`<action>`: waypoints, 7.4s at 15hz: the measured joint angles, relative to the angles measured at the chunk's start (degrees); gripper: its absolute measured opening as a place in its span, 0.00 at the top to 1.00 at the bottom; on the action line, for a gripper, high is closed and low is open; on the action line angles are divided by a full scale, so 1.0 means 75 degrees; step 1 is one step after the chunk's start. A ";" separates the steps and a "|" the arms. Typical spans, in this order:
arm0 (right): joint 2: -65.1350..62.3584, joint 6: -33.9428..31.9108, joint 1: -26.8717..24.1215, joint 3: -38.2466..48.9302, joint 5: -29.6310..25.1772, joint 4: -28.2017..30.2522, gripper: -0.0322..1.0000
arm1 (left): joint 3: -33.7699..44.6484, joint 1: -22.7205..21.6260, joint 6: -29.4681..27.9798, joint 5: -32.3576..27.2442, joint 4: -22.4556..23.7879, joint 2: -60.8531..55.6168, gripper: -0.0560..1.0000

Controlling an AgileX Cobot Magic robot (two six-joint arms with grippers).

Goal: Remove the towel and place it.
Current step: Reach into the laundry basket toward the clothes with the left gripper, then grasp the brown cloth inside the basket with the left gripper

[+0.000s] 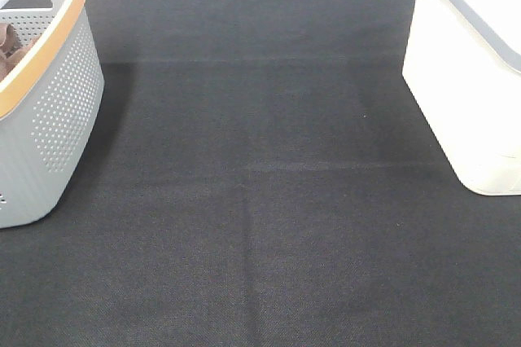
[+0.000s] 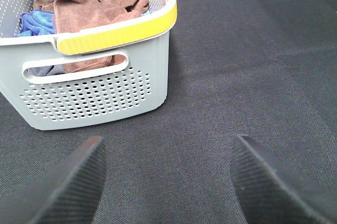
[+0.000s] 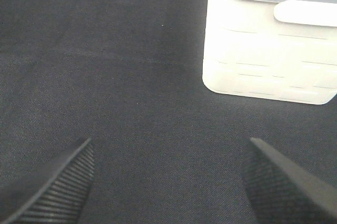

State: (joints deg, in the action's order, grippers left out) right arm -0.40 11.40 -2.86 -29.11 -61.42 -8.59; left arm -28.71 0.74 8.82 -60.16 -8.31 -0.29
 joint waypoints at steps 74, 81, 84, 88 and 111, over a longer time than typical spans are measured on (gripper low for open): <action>0.0000 0.0000 0.0000 0.0000 0.0000 0.0000 0.25 | -0.2842 0.0000 -0.1352 0.3529 0.2093 0.6050 0.40; 0.0000 0.0000 0.0000 0.0000 0.0000 0.0000 0.25 | -0.6822 0.0000 -0.1383 0.1031 0.2995 1.0649 0.40; 0.0000 0.0000 0.0000 0.0000 0.0000 0.0000 0.25 | -0.7991 0.0000 -0.1383 0.0367 0.3300 1.2154 0.40; 0.0000 0.0000 0.0000 0.0000 0.0000 0.0000 0.25 | -0.8785 0.0000 -0.1383 0.0222 0.3514 1.3613 0.40; 0.0000 0.0000 0.0000 0.0000 0.0000 -0.0145 0.25 | -1.0313 0.0000 -0.1413 0.0817 0.4003 1.6662 0.57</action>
State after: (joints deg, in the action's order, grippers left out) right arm -0.40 11.40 -2.86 -29.11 -61.42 -9.68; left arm -106.05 0.74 -1.78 -54.03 21.72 124.68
